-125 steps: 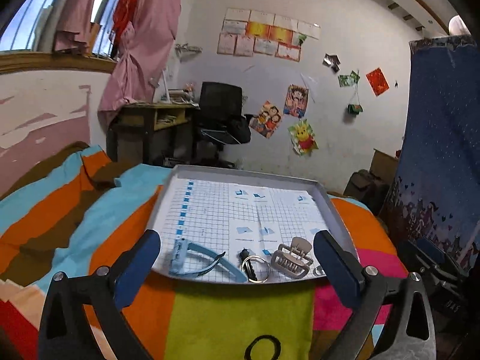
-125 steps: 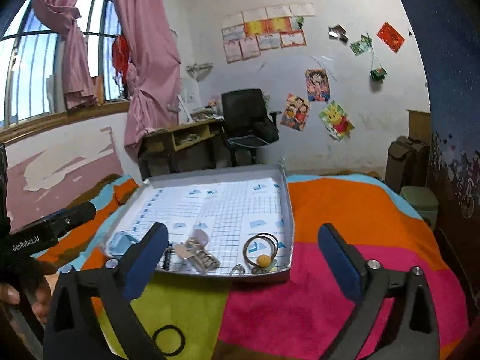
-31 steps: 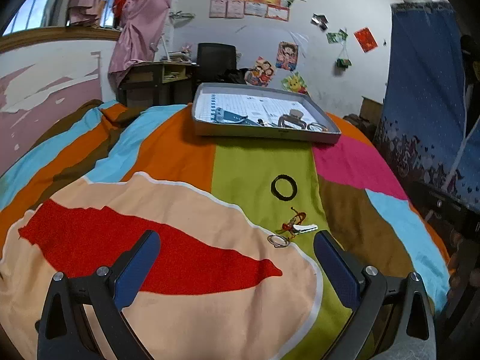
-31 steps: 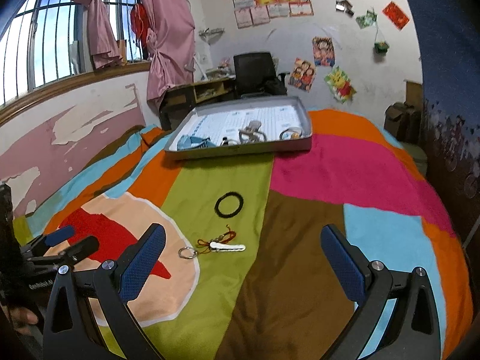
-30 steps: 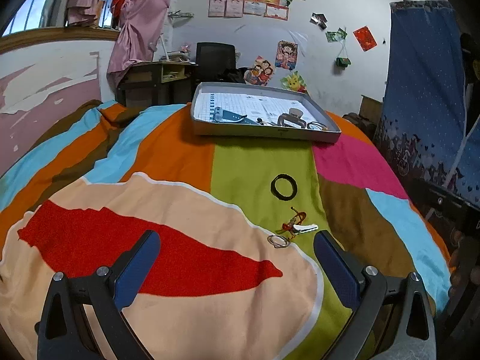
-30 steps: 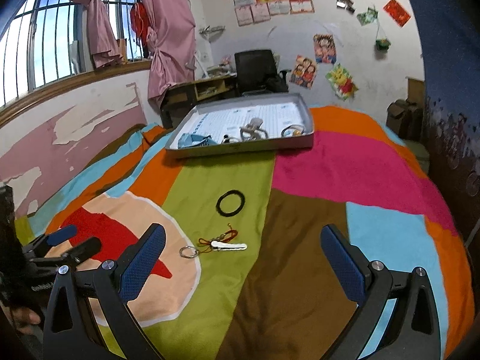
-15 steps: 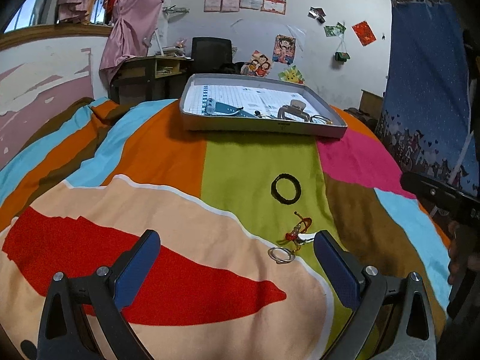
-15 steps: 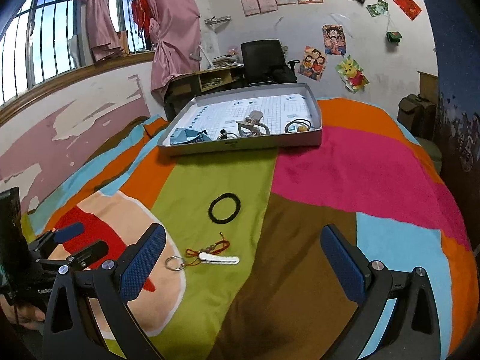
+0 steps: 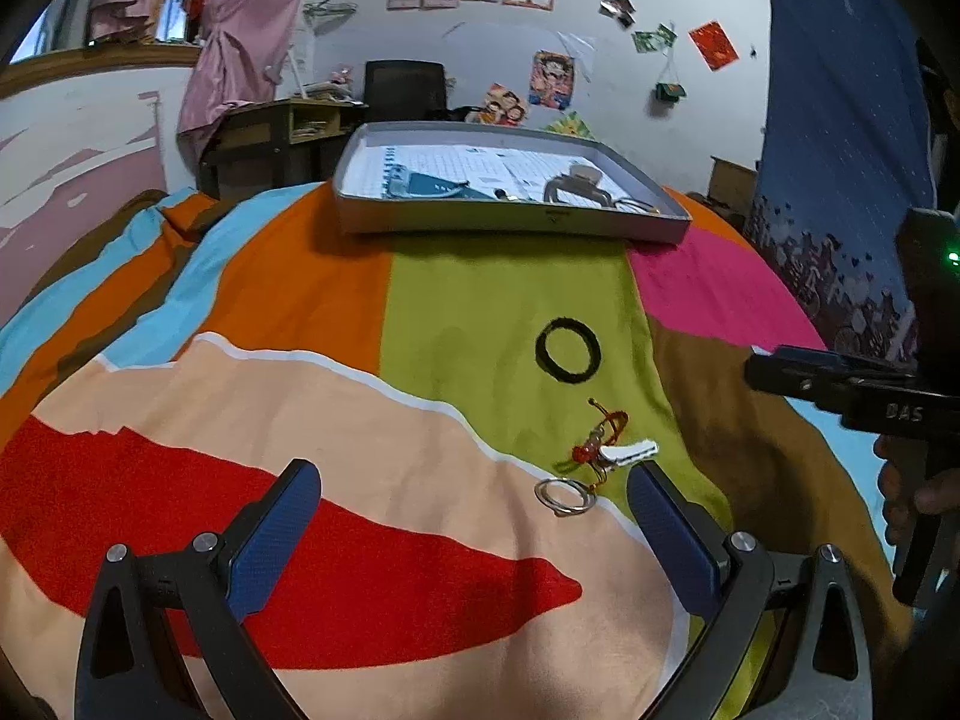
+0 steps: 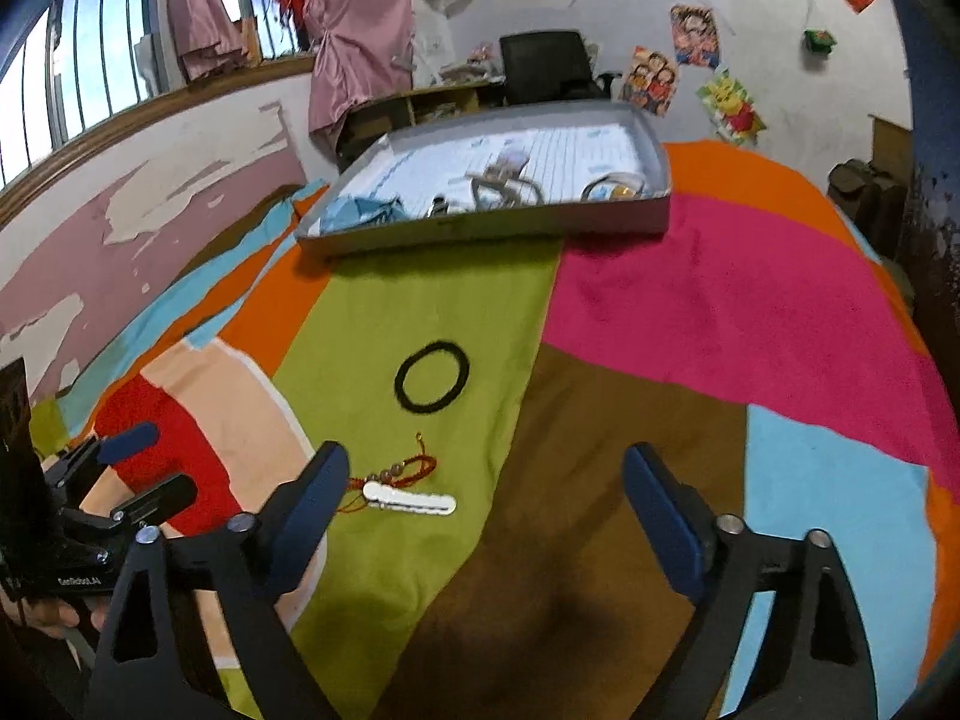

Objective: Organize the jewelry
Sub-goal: 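Move both open grippers toward the remaining silver ring and white tag, then grasp the silver ring with the left gripper while the right gripper grasps the white tag, then lift the ring with the left gripper toward the tray while the right gripper carries the white tag, then lower the ring and white tag into the tray and open both grippers, then withdraw both open grippers from the tray back over the bedspread, then grasp the black hair tie with the left gripper while the right gripper grasps the red bead cord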

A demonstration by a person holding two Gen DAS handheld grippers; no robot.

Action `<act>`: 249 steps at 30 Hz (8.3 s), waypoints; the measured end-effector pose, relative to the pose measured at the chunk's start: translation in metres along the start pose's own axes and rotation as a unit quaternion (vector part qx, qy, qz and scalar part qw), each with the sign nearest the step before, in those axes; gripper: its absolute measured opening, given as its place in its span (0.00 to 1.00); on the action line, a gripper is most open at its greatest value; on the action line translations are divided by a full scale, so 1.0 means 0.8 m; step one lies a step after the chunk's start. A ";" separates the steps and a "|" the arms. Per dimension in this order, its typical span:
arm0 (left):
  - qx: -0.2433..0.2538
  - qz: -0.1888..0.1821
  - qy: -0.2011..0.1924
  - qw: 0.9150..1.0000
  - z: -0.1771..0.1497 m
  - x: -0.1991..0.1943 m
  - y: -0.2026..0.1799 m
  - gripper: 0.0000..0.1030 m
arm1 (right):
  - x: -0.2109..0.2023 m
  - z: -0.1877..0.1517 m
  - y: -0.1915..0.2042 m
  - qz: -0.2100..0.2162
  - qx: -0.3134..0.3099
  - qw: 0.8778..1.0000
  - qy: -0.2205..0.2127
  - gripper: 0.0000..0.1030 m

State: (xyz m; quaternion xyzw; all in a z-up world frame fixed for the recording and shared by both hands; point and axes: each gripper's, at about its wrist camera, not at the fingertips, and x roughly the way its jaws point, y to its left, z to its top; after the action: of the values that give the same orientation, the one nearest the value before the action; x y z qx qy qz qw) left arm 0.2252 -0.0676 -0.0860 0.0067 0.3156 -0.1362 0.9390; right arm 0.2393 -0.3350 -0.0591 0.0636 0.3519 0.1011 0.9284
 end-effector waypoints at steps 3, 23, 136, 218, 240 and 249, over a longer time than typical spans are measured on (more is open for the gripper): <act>0.011 -0.011 0.008 1.000 -0.003 0.006 0.000 1.00 | 0.017 -0.005 0.005 0.020 -0.023 0.999 0.026 0.64; 0.034 -0.119 0.062 0.990 -0.013 0.053 -0.016 0.49 | 0.085 -0.013 0.027 0.063 -0.094 0.990 0.088 0.30; -0.121 0.007 -0.098 0.988 0.215 0.064 0.005 0.99 | 0.002 0.172 -0.049 -0.068 0.029 0.979 -0.190 0.84; -0.070 0.082 -0.047 0.993 0.030 -0.041 0.069 1.00 | -0.029 0.002 0.049 -0.017 -0.004 0.999 -0.032 0.99; -0.082 0.066 -0.018 0.994 0.037 0.048 0.088 1.00 | 0.099 -0.021 0.067 -0.006 -0.039 0.997 0.066 0.97; -0.070 0.043 0.000 0.997 0.037 0.072 0.078 1.00 | 0.145 -0.021 0.084 -0.019 -0.067 0.993 0.090 0.66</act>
State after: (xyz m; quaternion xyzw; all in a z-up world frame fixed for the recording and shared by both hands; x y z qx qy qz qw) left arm 0.3031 -0.0254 -0.1009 -0.0452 0.3237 -0.0732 0.9422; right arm 0.3037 -0.2416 -0.1330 -0.0152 0.4279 0.1122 0.8967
